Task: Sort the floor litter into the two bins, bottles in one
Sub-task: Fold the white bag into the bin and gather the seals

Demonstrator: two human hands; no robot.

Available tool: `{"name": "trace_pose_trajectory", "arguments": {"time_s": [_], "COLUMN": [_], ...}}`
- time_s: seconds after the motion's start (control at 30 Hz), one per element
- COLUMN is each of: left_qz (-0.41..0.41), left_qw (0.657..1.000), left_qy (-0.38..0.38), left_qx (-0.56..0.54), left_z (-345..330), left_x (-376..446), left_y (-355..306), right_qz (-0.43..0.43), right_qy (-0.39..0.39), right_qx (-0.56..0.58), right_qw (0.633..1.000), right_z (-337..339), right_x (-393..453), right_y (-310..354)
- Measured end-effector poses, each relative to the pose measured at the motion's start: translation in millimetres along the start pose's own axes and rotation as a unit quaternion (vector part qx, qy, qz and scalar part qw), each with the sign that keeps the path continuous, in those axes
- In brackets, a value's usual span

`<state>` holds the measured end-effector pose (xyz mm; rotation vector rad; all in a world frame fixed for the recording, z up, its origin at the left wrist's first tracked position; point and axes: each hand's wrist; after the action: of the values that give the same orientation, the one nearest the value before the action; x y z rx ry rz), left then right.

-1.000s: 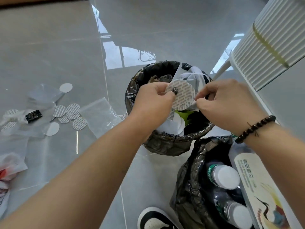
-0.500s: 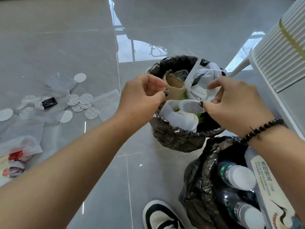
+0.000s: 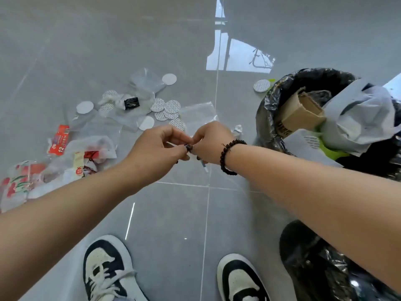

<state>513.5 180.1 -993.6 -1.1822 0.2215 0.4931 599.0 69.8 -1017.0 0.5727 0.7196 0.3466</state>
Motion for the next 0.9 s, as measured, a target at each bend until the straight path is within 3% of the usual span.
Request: {"name": "trace_pose_trajectory", "arguments": {"time_s": [0.13,0.3,0.5,0.67,0.77,0.9], "left_qz": [0.073,0.202,0.224,0.233,0.227,0.236], "left_qw": [0.996,0.976,0.969,0.969,0.969,0.965], "left_qy": [-0.036,-0.058,-0.072,-0.047,-0.049,-0.046], "left_qx": [-0.018,-0.055,-0.07,-0.064,-0.079,-0.104], "left_z": [12,31,46,34,30,26], "left_x": [-2,-11,-13,-11,-5,2], "left_y": [43,108,133,137,134,135], "right_qz": [-0.115,-0.127,-0.105,-0.089,-0.115,-0.126], "right_qy": [-0.021,-0.009,0.058,0.069,0.07,0.081], "right_qx": [0.1,-0.045,-0.168,-0.225,-0.156,0.081], "right_qw": [0.988,0.991,0.978,0.968,0.979,0.985], "right_z": [-52,-83,-107,-111,-108,-112], "right_x": [68,86,89,87,90,84], "right_y": [-25,-67,-87,-94,-93,-85]}}
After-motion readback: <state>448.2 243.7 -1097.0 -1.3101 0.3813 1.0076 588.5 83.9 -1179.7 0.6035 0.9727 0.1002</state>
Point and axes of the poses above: each hand's wrist, its own x-axis towards the middle knuckle, its own z-axis out of the back of the hand, y = z × x, and after that the axes turned 4 degrees about y, right-handed
